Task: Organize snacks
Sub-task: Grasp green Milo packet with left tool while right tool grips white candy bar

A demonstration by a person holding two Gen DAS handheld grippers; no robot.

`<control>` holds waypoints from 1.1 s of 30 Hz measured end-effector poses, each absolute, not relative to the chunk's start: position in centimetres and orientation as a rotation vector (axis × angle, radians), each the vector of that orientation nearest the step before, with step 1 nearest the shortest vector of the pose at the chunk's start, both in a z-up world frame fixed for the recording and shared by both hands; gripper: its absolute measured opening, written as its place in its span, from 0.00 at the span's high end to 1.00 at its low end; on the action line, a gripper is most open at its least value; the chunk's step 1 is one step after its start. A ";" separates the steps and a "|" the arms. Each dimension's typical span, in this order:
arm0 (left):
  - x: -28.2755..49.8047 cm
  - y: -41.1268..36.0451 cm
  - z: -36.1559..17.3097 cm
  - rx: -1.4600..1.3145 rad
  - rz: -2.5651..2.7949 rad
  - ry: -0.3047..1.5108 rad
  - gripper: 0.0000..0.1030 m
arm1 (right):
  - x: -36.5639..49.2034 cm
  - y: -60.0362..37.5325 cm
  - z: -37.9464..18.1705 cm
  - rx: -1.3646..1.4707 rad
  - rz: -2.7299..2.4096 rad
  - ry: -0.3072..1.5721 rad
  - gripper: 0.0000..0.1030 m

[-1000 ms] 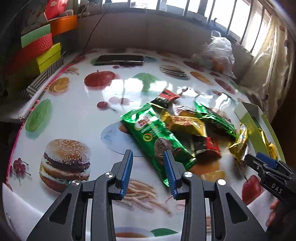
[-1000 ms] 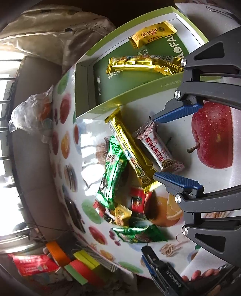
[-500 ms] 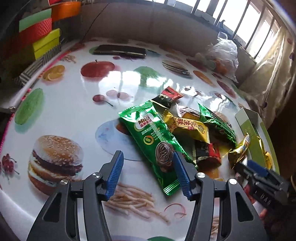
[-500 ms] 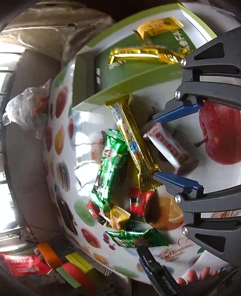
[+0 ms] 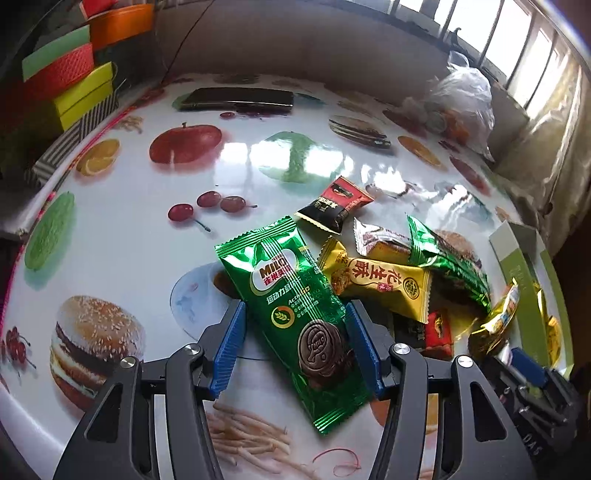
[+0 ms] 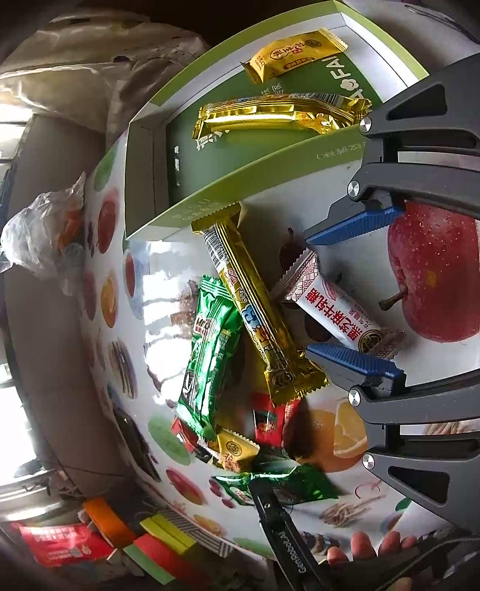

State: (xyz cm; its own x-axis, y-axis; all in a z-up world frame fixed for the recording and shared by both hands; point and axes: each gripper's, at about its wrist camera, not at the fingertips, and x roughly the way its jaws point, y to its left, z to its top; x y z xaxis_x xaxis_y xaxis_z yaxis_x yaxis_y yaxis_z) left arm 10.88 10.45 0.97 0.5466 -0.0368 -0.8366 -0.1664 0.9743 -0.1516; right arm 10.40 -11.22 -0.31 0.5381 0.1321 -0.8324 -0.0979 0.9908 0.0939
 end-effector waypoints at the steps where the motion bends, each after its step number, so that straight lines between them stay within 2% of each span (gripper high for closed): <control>1: 10.8 10.4 1.0 -0.214 0.075 0.992 0.45 | 10.4 -11.3 -0.3 0.033 0.134 0.995 0.46; 9: 9.8 10.6 1.3 -0.102 0.057 1.007 0.45 | 9.6 -10.9 -0.5 -0.069 0.117 1.001 0.48; 33: 9.4 10.1 0.6 -0.048 0.091 1.012 0.45 | 8.8 -11.3 -0.6 -0.060 0.100 0.979 0.49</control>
State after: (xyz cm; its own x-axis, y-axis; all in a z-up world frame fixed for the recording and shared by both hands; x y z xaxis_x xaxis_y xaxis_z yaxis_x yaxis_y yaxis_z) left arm 9.37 10.05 0.58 0.5265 0.0534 -0.8485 -0.0980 0.9952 0.0019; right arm 8.82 -11.32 -0.60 0.5539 0.0577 -0.8306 -0.1121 0.9937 -0.0057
